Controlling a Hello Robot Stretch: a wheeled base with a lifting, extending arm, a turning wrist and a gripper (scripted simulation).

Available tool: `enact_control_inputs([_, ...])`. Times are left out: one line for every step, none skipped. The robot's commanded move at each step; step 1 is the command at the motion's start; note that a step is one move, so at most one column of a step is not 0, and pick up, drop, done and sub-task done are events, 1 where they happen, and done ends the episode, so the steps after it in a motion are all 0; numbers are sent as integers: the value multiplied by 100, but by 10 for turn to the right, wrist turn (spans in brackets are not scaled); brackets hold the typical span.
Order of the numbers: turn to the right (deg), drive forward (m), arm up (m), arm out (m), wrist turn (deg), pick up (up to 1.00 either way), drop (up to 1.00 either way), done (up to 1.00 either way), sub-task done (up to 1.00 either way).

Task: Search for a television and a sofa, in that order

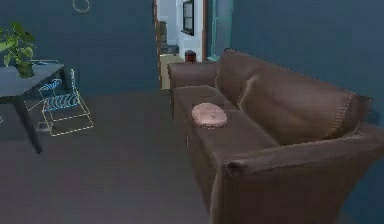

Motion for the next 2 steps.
enact_control_inputs([120, 0, 0, 0, 0, 0, 0, 0, 0])
enact_control_inputs([0, 0, 0, 0, 0, 0, 0, 100, 0])
